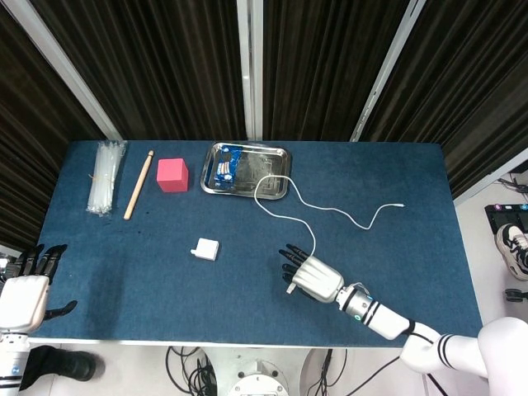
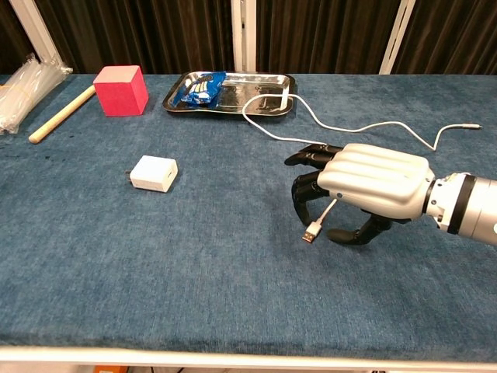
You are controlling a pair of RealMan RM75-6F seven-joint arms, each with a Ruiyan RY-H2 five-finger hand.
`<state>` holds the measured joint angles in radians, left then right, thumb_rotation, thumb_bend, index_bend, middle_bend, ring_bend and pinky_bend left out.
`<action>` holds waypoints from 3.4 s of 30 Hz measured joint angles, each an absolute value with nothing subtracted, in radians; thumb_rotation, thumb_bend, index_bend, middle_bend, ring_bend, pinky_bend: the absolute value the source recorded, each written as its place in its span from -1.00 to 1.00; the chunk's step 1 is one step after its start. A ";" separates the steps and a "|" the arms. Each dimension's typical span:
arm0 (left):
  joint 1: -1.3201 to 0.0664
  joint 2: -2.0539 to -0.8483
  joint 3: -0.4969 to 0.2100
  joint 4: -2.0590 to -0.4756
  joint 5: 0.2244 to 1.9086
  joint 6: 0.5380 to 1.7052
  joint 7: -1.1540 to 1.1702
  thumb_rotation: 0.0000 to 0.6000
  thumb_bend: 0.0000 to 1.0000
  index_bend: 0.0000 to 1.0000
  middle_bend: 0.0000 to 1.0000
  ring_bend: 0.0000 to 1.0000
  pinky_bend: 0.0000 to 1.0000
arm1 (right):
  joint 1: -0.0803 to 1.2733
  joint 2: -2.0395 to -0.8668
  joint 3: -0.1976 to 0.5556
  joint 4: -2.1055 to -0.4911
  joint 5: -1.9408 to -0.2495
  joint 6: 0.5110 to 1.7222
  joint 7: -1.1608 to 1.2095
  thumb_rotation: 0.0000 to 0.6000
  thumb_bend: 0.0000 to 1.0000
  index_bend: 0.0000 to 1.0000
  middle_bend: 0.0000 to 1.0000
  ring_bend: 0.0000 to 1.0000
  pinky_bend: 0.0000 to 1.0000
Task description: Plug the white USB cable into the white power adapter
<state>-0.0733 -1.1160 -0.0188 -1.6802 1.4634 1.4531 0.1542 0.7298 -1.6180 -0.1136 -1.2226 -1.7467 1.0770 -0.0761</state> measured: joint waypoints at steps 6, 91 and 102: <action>-0.075 -1.117 -0.019 -1.678 1.461 1.450 0.150 1.00 -0.90 -0.83 -0.78 -1.00 -1.00 | 0.728 -1.624 -0.109 -1.216 -1.743 1.068 -0.075 1.00 -0.42 -0.03 -0.38 -0.94 -1.00; -0.859 -1.458 -0.107 -1.369 1.275 0.608 0.102 1.00 -0.43 -0.48 -0.62 -0.88 -1.00 | 0.594 -1.350 0.070 -1.448 -1.617 1.224 -0.222 1.00 -0.32 0.16 0.01 -0.39 -0.79; -0.860 -1.477 -0.096 -1.338 1.286 0.638 0.068 1.00 -0.42 -0.26 -0.33 -0.66 -0.99 | 0.589 -1.359 0.070 -1.439 -1.616 1.221 -0.221 1.00 -0.32 0.16 0.02 -0.39 -0.78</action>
